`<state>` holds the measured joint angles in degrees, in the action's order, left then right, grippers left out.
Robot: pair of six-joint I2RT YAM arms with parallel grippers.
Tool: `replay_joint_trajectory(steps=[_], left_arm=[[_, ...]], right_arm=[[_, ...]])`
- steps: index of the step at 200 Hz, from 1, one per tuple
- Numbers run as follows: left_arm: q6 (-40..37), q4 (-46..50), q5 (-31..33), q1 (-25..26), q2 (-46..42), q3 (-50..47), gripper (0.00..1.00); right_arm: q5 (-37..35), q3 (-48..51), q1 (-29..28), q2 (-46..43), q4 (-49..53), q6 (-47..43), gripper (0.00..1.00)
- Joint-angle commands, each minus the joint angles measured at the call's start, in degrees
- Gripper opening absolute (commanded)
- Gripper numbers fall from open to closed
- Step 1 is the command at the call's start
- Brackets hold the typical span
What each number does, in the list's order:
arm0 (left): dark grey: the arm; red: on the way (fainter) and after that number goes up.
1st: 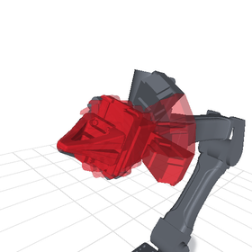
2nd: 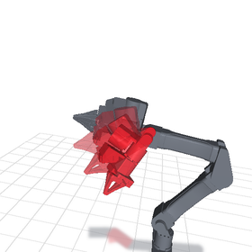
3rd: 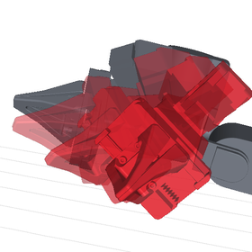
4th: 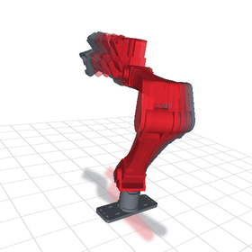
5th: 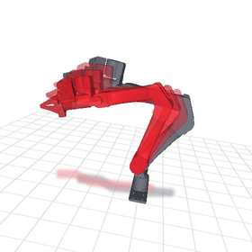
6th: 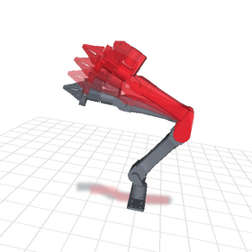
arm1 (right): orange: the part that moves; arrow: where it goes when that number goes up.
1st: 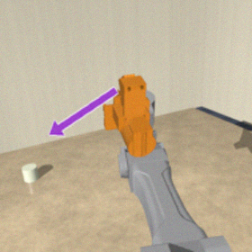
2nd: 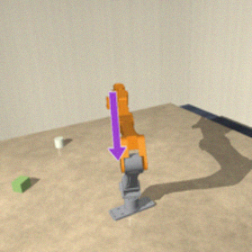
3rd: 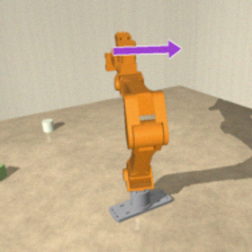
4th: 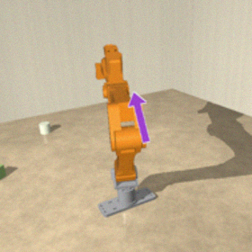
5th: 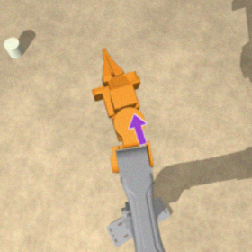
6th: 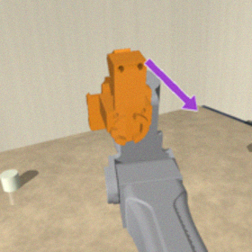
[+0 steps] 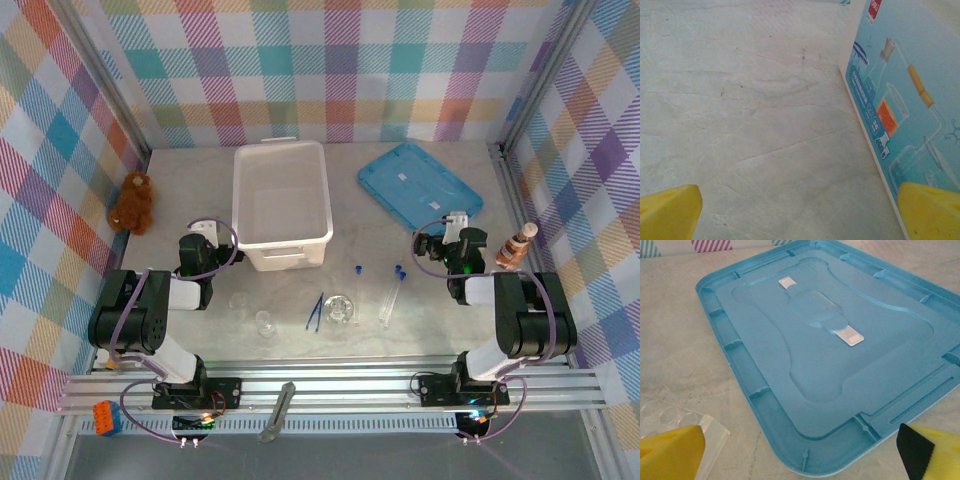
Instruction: Organize the chemistry lab equipment
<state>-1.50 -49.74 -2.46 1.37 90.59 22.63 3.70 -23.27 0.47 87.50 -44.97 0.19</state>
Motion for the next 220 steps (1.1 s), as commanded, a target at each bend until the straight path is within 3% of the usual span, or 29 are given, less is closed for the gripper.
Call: replay_joint_trajectory(steps=[1, 65, 84, 109, 129, 147, 193, 220], left_arm=[[0.0, -2.61, 0.94, -0.05, -1.75, -1.1, 1.0], [4.69, 2.23, 16.87, 1.01, -10.28, -3.16, 1.0], [7.26, 7.85, 22.13, 1.52, -14.37, -2.6, 1.0], [13.53, 17.79, 26.96, 2.26, -22.47, -1.81, 1.0], [17.62, 25.05, 30.53, 2.35, -31.45, -1.45, 1.0], [22.04, 31.11, 33.73, 2.55, -38.34, -0.2, 1.0], [27.24, 47.94, 35.1, 6.4, -40.4, 11.39, 1.0], [26.91, 51.79, 32.0, 8.96, -41.01, 15.55, 1.0]], right_arm=[[0.4, -0.76, 0.18, 0.06, -1.2, 0.43, 0.99], [-6.56, -2.36, -1.25, -3.59, 4.73, 1.31, 0.99], [-10.93, -3.7, -2.64, -5.57, 8.38, 1.54, 0.99], [-17.61, -7.27, -3.63, -7.85, 18.97, 4.82, 0.99], [-26.51, -14.29, -3.69, -9.13, 35.35, 13.87, 0.99], [-28.95, -21.07, -3.77, -9.75, 47.17, 19.75, 0.99], [-30.11, -32.51, -3.99, -12.68, 65.03, 30.57, 0.99], [-26.06, -34.3, -4.76, -14.71, 68.38, 29.0, 0.99]])
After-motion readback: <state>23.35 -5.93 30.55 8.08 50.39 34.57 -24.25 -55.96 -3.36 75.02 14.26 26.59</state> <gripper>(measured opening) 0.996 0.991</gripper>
